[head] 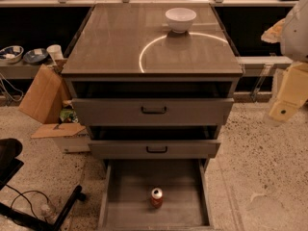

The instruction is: Pick coke can from bottom drawer and place on counter

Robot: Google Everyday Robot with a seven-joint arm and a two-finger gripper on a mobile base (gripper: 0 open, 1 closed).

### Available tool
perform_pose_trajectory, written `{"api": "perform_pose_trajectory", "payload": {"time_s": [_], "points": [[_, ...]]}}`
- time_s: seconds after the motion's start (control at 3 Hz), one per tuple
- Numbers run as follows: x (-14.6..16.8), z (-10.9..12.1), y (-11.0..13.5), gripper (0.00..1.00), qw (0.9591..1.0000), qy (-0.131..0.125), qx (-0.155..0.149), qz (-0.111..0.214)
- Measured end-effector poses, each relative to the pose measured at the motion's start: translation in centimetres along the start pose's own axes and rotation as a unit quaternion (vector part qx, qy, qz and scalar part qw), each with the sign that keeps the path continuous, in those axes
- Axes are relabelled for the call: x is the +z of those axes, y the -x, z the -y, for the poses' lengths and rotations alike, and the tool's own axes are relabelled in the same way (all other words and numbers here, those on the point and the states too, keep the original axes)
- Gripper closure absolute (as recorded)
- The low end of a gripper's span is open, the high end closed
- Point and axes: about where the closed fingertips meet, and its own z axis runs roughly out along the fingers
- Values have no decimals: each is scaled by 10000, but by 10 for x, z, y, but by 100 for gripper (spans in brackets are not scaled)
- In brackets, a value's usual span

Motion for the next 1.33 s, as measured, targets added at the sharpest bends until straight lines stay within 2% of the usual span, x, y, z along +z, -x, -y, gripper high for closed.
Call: {"api": "perform_pose_trajectory", "payload": {"time_s": [0.67, 1.0, 1.33], "points": [[-5, 3, 6, 0, 9999, -68, -83, 43], [17, -8, 7, 0, 9992, 16, 34, 399], [89, -45, 1, 0, 9909, 443, 364, 1216]]}}
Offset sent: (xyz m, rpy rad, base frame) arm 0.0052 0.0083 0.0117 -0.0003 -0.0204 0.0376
